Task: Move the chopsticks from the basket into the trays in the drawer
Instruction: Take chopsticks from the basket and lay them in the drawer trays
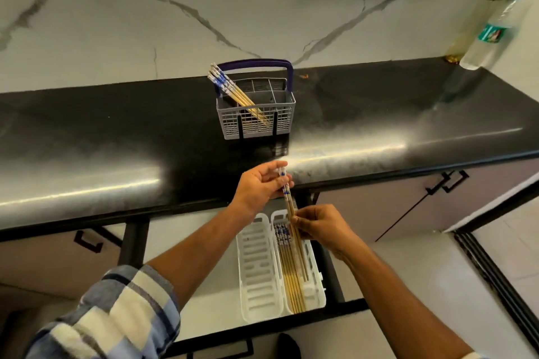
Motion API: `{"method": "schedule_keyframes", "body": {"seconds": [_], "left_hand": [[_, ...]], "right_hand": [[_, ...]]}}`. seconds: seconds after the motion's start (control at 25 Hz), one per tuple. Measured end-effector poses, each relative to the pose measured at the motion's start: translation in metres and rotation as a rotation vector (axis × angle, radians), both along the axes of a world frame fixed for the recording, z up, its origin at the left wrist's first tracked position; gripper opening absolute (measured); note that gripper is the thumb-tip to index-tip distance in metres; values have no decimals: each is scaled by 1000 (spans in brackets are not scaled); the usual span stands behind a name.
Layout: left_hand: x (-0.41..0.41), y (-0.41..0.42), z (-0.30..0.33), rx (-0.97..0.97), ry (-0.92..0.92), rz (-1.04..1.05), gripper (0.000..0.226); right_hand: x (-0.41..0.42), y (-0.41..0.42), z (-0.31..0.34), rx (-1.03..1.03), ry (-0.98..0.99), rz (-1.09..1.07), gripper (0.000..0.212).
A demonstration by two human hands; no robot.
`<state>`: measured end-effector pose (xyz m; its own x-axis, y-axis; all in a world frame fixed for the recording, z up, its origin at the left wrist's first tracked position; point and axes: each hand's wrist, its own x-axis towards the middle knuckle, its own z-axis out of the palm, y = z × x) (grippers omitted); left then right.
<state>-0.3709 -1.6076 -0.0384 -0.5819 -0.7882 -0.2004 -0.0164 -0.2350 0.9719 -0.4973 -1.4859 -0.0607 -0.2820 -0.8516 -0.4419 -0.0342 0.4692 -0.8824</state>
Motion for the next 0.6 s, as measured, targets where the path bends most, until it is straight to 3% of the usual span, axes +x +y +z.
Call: {"method": "schedule_keyframes", "body": {"seconds": [0.2,0.32,0.4,0.48,0.6], "left_hand": [[-9,1,-37,15,-91,34,47],[3,-12,-46,-16,-168,66,52],[17,-20,-47,-3,-150,131,48],[30,-32,-44,39,-105,206,42],[47,-45,-40,158,11,301,38]], "right_hand": [[-16,-3,-60,108,39,-15,10],[-12,3,-91,226,168,-17,16],[-5,6,-113,319,358,11,25],[4,1,-124,414,510,-4,20],[17,-10,-123,507,616,-15,16]]}}
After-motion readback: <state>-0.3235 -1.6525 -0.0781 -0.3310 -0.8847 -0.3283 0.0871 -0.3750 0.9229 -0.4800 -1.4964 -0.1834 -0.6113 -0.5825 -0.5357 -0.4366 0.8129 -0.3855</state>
